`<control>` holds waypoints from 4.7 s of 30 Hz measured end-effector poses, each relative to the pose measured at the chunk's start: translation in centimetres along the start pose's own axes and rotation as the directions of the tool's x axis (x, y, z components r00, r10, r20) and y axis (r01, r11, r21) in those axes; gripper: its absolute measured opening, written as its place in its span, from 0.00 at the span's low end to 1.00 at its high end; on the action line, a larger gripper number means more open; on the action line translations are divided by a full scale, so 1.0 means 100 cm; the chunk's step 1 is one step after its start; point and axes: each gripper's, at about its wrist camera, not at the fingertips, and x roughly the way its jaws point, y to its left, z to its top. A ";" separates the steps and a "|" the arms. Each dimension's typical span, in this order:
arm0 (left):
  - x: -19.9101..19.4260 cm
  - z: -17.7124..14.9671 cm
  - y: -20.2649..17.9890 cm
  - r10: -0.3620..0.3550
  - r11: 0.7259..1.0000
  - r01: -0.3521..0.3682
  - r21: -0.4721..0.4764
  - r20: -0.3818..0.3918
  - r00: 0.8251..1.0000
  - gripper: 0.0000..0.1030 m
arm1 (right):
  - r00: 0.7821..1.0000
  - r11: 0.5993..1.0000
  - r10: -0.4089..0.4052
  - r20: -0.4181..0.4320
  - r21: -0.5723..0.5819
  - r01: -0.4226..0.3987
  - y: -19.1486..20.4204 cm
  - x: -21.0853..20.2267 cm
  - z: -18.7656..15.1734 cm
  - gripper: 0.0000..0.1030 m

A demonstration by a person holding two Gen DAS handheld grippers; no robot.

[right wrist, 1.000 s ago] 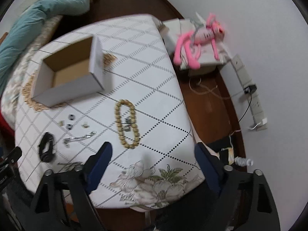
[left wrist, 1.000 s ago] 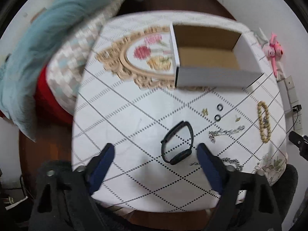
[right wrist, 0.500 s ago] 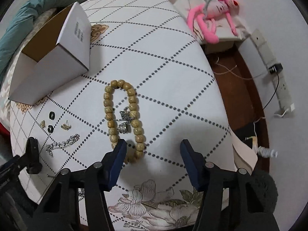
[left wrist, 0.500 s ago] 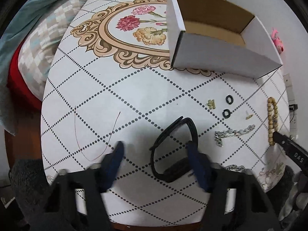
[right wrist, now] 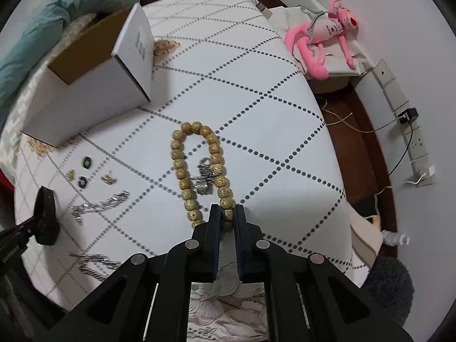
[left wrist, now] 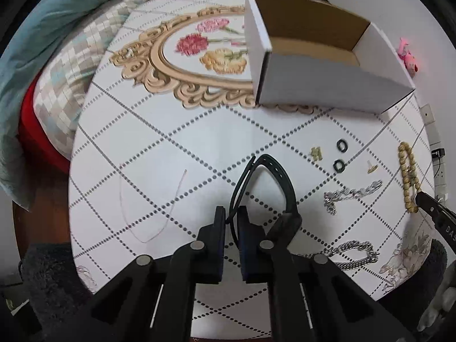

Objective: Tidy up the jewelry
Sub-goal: 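Grasp the black watch band with the left tool while the right tool grasps the wooden bead bracelet, then carry the watch band and bead bracelet into the white box and open both tools, then grasp a thin silver chain with the left tool while the right tool grasps the thick silver chain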

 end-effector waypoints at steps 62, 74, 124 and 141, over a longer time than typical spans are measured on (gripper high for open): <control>-0.023 0.149 -0.004 0.034 0.998 -0.023 -0.058 0.189 0.981 1.00 | 0.993 0.963 -0.069 0.095 -0.253 0.091 0.105 -0.019 0.134 0.99; -0.069 0.122 -0.011 0.009 0.998 0.008 -0.062 0.275 0.961 1.00 | 0.981 0.971 -0.049 0.190 -0.222 0.091 0.100 -0.066 0.111 0.99; 0.036 -0.038 0.003 0.133 0.989 -0.132 -0.071 0.015 0.991 1.00 | 0.999 0.965 0.032 -0.027 -0.259 -0.038 0.088 0.006 -0.070 0.56; 0.024 -0.004 -0.071 -0.074 0.994 0.068 0.089 0.069 0.995 0.99 | 0.999 1.000 -0.002 0.051 -0.021 0.003 -0.009 -0.001 -0.014 0.08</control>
